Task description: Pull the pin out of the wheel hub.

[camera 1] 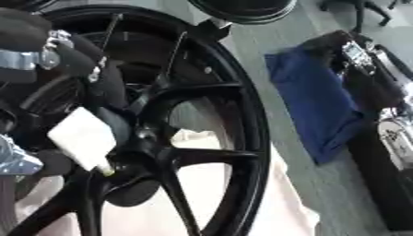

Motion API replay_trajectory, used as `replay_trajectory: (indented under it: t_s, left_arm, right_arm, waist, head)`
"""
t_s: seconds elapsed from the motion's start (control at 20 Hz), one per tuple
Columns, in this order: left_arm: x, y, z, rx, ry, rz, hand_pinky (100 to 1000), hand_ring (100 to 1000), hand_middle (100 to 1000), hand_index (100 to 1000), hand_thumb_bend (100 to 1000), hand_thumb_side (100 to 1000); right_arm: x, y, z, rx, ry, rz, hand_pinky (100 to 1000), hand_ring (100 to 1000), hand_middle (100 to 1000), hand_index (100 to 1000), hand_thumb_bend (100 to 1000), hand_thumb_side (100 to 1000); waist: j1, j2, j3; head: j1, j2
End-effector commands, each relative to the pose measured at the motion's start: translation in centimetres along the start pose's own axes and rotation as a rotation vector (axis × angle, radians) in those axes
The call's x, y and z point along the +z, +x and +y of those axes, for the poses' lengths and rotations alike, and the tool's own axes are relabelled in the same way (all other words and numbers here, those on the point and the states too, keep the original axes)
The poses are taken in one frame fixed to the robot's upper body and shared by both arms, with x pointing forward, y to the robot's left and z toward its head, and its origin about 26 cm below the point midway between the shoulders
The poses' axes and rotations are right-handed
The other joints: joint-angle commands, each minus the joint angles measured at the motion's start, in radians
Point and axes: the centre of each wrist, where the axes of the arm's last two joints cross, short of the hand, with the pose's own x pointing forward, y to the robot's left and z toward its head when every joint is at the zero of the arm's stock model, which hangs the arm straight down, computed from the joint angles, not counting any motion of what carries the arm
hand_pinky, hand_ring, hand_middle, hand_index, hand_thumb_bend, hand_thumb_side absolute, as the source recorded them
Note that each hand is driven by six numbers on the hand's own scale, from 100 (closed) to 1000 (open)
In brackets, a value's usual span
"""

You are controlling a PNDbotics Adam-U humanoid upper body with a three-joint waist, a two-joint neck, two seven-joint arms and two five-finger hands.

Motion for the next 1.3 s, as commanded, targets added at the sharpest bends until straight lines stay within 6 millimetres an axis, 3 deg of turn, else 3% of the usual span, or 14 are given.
replay_trajectory:
  t_s: [0.05, 0.25, 1.3]
  left_arm:
    - [0.35, -0.29, 0.37, -0.012, 0.006, 0.019, 840, 748, 744, 830, 440, 204]
    - [0.1, -0.48, 0.21, -0.005, 0.0, 0.021, 826, 707, 662, 781, 378, 172]
    - [-0.34, -0.18, -0.18, 0.02, -0.024, 0.002, 786, 596, 539, 676, 327, 159]
  right_arm:
    - [-0.21, 0.89, -0.1, 0.02, 0.012, -0.027, 1000, 802, 373, 675, 100, 643]
    - [-0.14, 0.81, -0.07, 0.018, 0.009, -0.023, 1000, 802, 374, 675, 100, 646]
    - [0.05, 0.64, -0.1, 0.019, -0.004, -0.008, 1000, 804, 371, 675, 100, 644]
  waist:
    - [-0.002, -0.02, -0.003]
    - [-0.002, -0.02, -0.003]
    - [-0.005, -0.03, 0.003]
  head:
    - [0.001, -0.016]
    - [-0.001, -0.012]
    - [0.0, 0.002]
